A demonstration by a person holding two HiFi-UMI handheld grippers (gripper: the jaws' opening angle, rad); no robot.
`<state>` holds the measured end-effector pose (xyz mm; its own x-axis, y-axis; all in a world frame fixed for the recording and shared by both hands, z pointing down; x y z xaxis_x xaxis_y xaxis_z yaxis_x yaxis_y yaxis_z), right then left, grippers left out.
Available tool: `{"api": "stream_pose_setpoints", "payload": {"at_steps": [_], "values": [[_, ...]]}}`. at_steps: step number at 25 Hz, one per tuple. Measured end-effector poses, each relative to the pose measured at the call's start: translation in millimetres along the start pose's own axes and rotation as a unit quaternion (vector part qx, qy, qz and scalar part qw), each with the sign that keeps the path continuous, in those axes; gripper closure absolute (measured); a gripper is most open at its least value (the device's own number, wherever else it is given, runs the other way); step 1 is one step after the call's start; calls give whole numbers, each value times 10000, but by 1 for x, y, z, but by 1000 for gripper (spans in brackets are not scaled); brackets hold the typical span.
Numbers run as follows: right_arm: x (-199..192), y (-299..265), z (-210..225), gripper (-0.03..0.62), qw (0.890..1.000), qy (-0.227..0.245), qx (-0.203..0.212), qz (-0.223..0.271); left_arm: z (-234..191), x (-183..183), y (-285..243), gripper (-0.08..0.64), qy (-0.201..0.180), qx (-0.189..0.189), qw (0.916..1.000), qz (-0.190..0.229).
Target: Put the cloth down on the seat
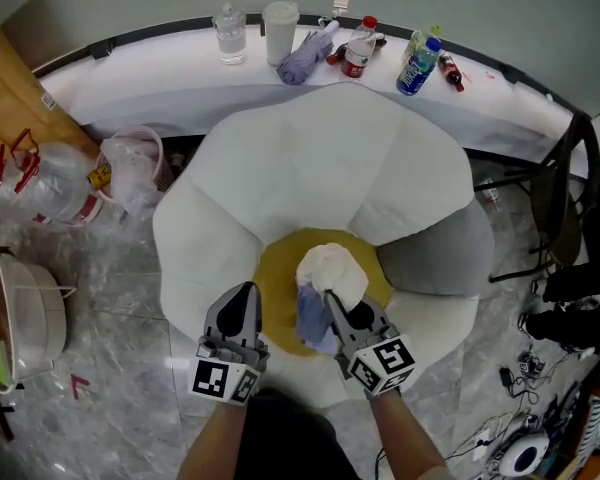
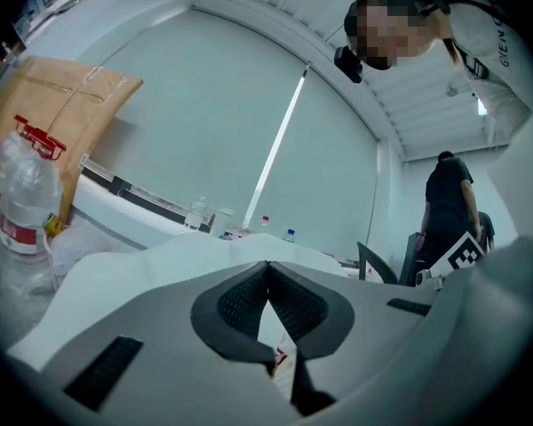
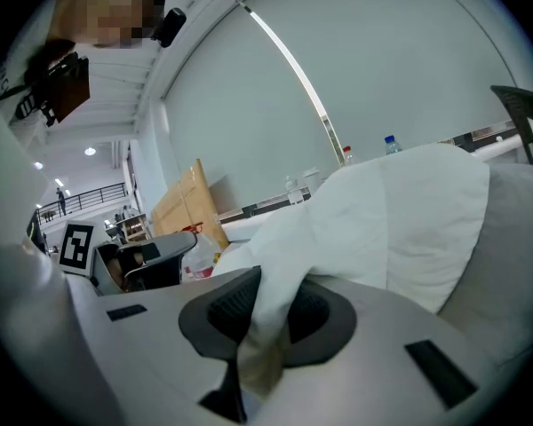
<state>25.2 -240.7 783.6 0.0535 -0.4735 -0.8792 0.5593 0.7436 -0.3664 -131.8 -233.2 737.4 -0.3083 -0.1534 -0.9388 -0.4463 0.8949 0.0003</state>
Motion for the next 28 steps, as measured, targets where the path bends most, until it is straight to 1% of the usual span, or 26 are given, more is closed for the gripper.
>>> {"api": "stream_pose_setpoints", "payload": {"at_steps": [5, 9, 14, 19, 21, 24, 28], "values": [[-33, -15, 21, 526, 9994, -281, -73, -200, 1, -25, -4, 546, 4, -88, 9999, -47], [-50, -23, 35, 526, 9986, -391, -188, -291, 0, -37, -4, 546, -15, -139, 9999, -69], [-67, -35, 44, 526, 9982, -350, -234, -425, -3, -38, -6, 546, -100, -153, 9998, -19], [-82, -53, 48, 525, 9980, -192, -214, -558, -5, -40, -6, 546, -164, -198, 9997, 20], [-86, -57, 51, 526, 9979, -168, -205, -590, -2, -45, -6, 546, -242, -252, 9994, -14], [-92, -60, 54, 523, 9978, -259, -220, -575, 2, -55, -6, 546, -415, -366, 9984, -148], [-93, -55, 58, 507, 9977, -233, -274, -579, 2, -69, -8, 546, -339, -336, 9986, -219]]}}
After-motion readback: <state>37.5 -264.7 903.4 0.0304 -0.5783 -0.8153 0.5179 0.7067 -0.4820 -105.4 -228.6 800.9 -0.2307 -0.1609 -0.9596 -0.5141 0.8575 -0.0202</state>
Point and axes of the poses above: the fingertips, and each gripper's own axes: y backward along the fingers, z to its right, x out of its top, the point moved 2 cm from there along y, backward along the fingers, and after that the axes turned 8 degrees about -x, right-handed, at the moved point
